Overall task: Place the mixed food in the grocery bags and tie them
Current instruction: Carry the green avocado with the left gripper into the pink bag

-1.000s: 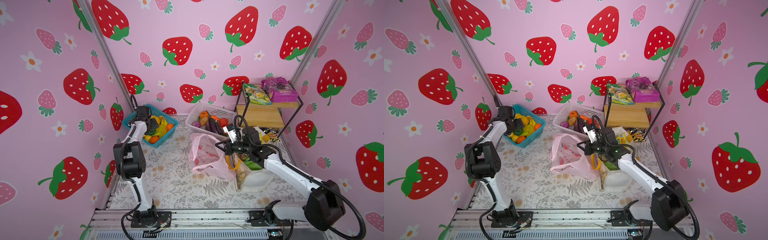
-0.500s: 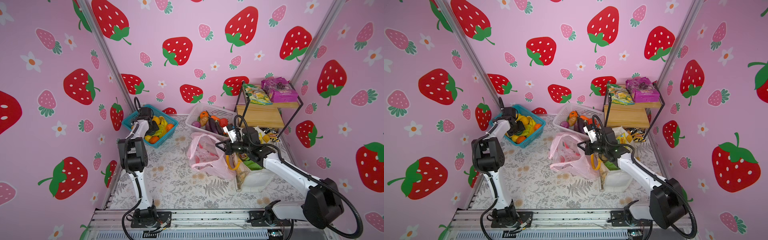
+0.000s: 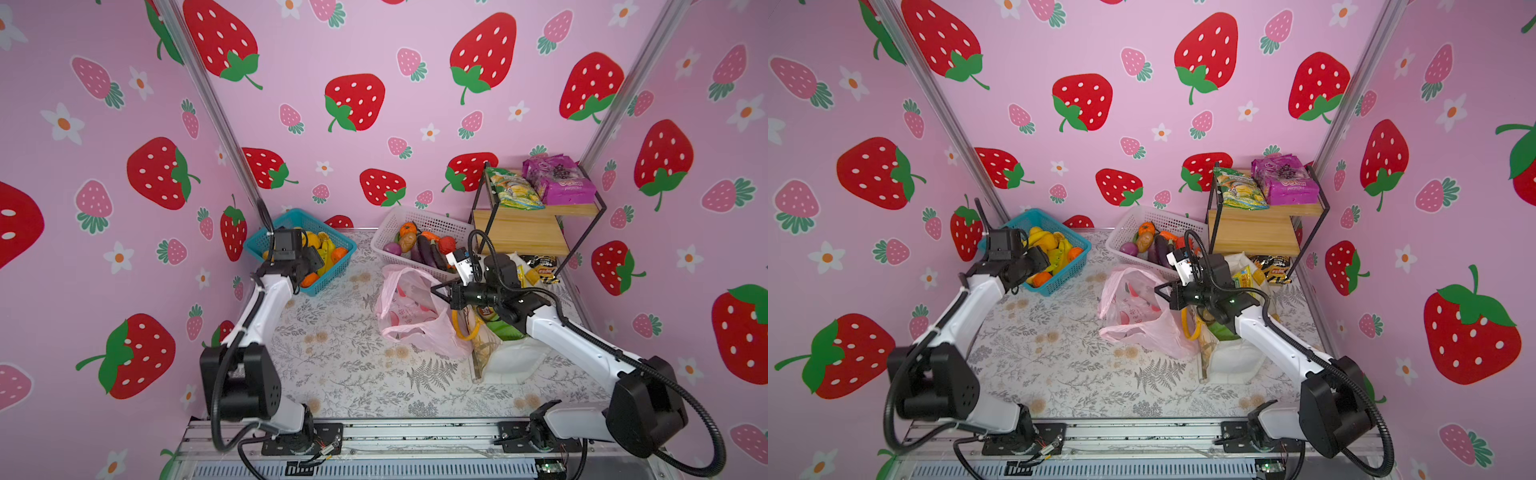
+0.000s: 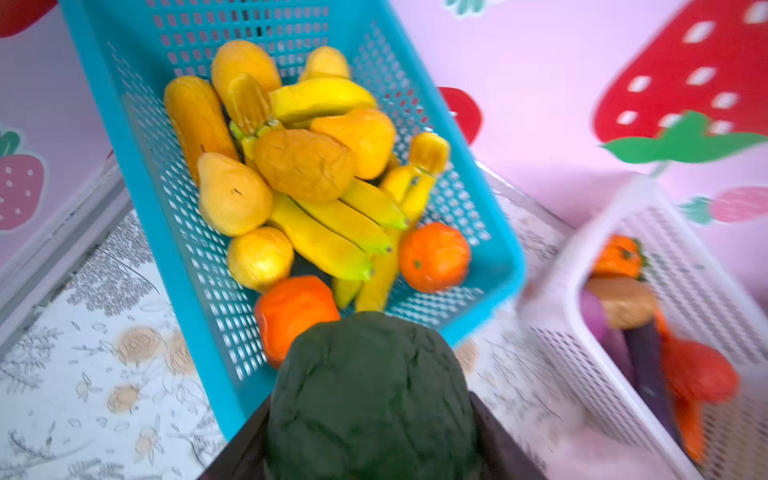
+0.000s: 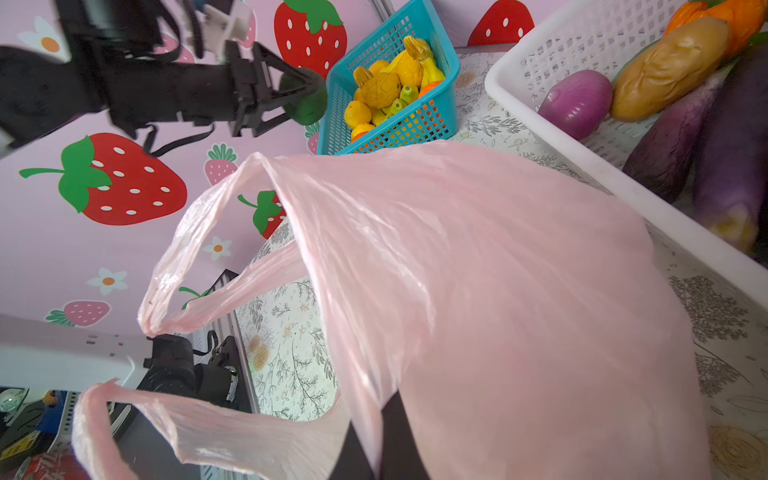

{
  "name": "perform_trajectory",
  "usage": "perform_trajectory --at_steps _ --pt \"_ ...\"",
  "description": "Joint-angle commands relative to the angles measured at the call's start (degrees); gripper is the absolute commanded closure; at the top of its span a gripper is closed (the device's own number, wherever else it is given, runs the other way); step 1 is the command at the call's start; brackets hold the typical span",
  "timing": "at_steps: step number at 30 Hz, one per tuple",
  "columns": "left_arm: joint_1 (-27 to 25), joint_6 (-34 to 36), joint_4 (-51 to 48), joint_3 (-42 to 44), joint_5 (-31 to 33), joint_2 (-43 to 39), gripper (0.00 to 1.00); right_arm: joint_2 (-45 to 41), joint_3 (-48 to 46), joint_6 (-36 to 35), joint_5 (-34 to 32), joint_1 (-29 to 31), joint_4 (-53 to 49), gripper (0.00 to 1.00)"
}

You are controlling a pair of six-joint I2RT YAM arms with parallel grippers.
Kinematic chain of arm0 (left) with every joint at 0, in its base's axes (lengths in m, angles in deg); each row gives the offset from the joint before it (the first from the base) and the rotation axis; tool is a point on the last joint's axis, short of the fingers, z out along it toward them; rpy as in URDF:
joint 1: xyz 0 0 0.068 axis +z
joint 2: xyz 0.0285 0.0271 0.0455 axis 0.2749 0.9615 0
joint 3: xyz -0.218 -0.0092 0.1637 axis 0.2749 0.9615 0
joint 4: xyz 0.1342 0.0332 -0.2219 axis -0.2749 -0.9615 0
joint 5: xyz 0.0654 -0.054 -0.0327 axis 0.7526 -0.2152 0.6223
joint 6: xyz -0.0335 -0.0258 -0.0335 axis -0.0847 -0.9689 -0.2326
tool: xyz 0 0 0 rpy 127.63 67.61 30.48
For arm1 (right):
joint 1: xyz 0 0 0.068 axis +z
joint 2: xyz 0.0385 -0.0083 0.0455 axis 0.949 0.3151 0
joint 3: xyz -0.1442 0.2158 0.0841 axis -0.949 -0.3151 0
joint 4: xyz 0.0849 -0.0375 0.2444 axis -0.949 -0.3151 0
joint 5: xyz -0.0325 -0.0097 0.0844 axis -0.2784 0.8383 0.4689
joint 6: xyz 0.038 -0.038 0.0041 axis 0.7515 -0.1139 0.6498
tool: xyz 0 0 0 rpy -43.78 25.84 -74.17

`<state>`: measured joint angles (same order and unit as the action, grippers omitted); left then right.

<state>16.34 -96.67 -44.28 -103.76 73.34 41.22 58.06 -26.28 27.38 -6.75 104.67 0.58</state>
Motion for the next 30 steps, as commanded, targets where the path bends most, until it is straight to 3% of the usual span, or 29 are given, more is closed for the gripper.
perform_trajectory --at_steps 1,7,11,15,20,25,30 --pt "-5.33 -3.00 1.61 9.31 -4.01 -9.20 0.43 -0.51 -0.01 0.51 -0.43 -0.60 0.52 1.00" --pt "-21.24 -6.47 -4.28 24.78 -4.79 -27.95 0.43 -0.84 -0.36 0.95 -0.98 -1.05 0.46 1.00" --pt "-29.35 -10.00 8.59 31.89 -13.62 -31.66 0.43 -0.57 -0.03 1.25 -0.50 -1.11 0.95 1.00" --pt "-32.28 -9.25 18.11 30.91 -17.52 -24.87 0.43 -1.54 -0.25 1.91 0.32 -1.04 1.12 1.00" --pt "-33.57 -11.18 29.94 26.84 -23.64 -10.13 0.43 -2.31 -1.27 3.67 1.61 -1.07 2.16 1.00" --pt "-35.11 -15.43 42.51 25.61 -19.51 0.23 0.38 -1.58 -3.69 7.65 5.44 -0.75 7.23 1.00" --pt "-37.23 -15.03 40.60 21.41 -15.65 8.28 0.32 -0.46 -3.88 8.68 6.40 -0.25 8.69 1.00"
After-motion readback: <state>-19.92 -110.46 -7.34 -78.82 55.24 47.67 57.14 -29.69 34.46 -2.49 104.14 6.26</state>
